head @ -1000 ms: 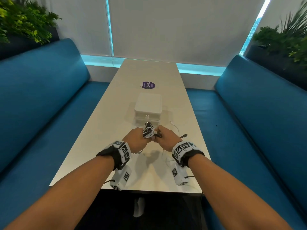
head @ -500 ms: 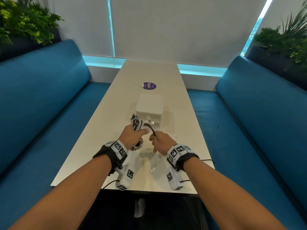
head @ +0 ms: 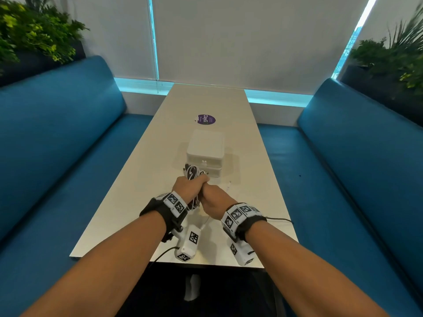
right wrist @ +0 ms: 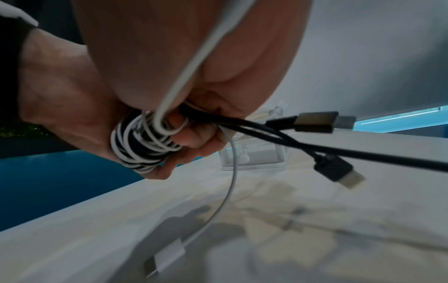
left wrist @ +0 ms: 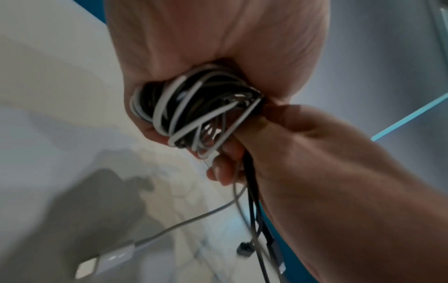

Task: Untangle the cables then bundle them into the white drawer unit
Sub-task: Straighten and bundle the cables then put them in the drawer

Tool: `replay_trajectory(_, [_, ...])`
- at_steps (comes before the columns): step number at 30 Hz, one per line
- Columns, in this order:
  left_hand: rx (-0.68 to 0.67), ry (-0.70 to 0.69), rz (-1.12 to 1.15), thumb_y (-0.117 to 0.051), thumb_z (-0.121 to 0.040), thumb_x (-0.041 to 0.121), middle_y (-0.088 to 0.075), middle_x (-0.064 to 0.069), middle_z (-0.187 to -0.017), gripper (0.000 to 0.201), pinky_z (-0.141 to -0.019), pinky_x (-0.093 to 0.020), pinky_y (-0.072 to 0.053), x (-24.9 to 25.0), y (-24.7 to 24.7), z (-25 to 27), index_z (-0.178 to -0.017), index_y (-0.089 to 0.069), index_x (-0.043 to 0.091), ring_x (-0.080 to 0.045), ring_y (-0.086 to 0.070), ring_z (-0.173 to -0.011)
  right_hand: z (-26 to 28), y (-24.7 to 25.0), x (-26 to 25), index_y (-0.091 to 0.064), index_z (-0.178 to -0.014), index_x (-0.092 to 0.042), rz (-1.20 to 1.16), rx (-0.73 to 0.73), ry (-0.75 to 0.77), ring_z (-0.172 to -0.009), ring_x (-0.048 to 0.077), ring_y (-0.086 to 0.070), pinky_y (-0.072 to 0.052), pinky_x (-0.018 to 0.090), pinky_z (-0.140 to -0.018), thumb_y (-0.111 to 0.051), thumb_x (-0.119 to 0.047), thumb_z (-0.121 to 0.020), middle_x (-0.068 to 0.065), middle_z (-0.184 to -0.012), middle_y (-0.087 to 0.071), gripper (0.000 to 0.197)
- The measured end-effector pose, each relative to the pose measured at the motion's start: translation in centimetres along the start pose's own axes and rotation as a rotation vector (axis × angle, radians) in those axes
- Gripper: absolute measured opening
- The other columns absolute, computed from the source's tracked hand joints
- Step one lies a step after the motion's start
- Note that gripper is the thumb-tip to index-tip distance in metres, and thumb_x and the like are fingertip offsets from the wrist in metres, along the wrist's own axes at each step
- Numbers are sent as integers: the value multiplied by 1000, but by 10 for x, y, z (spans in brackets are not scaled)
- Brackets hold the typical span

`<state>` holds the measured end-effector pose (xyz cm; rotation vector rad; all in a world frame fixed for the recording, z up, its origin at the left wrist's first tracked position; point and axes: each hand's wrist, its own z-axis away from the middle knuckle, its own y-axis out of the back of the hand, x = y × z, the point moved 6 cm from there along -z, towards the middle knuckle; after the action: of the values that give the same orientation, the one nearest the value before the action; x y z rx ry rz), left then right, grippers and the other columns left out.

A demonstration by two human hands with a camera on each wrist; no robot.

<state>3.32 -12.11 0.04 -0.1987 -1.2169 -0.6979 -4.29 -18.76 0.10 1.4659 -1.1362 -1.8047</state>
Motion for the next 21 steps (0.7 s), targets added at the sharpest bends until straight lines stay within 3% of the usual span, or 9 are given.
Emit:
replay_trajectory(3, [52,-25,-1,-72,-59,47,-72,-11,-83,47,-75,-41,-61,5,4,-3,-87,-69,9,-30,-71,-78,-2,6,-7,-49,-111,0,-80,44,25,-63,19,-49,-34,21,-52,-41,-8,-99,12,-84,-59,16])
replay_trajectory(6, [121,-38,55,-68,-62,43,-74,-12,-84,46,-72,-43,-61,10,20,-11,-90,-70,6,-32,-71,-76,2,12,-4,-42,-119,-10,-182,114,21,-67,21,-60,-49,36,-58,-48,-18,-93,7,-83,-64,28])
replay_trajectory(8, [113,-40,171,-68,-71,38,-76,-12,-80,41,-76,-52,-60,13,31,-16,-90,-71,2,-39,-72,-78,6,10,3,-41,-122,-16,-227,101,-28,-72,21,-65,-54,39,-65,-54,-21,-88,5,-87,-68,37])
replay_trajectory(11, [36,-64,318,-67,-89,26,-74,-13,-73,26,-83,-60,-55,19,37,-18,-84,-66,1,-48,-70,-87,6,6,17,-54,-114,-17,-228,4,-101,-82,18,-69,-56,37,-76,-52,-20,-91,2,-91,-74,23])
replay_trajectory(13, [-18,-81,335,-68,-93,25,-65,-6,-62,26,-78,-53,-57,22,35,-16,-80,-60,4,-38,-71,-73,5,3,20,-63,-110,-17,-252,-54,-110,-85,15,-70,-56,32,-78,-47,-18,-96,1,-91,-75,21])
replay_trajectory(16, [-106,-97,327,-68,-94,24,-52,-6,-54,29,-74,-46,-59,24,31,-13,-73,-55,7,-26,-61,-52,2,0,15,-65,-107,-15,-245,-90,-81,-88,15,-68,-50,25,-73,-41,-17,-101,0,-95,-74,25])
replay_trajectory(19, [-127,-119,227,-66,-93,14,-45,-9,-53,35,-51,-30,-52,27,28,-8,-63,-48,10,-25,-55,-50,2,-1,11,-64,-104,-17,-183,-116,-36,-95,14,-65,-47,26,-82,-42,-18,-101,-5,-96,-74,23])
replay_trajectory(21, [-130,-192,115,-66,-91,6,-43,-6,-48,31,-50,-32,-51,30,27,-8,-66,-49,8,-22,-48,-42,3,1,13,-65,-102,-18,-142,-129,-19,-92,13,-64,-45,24,-80,-43,-20,-101,-6,-96,-74,22])
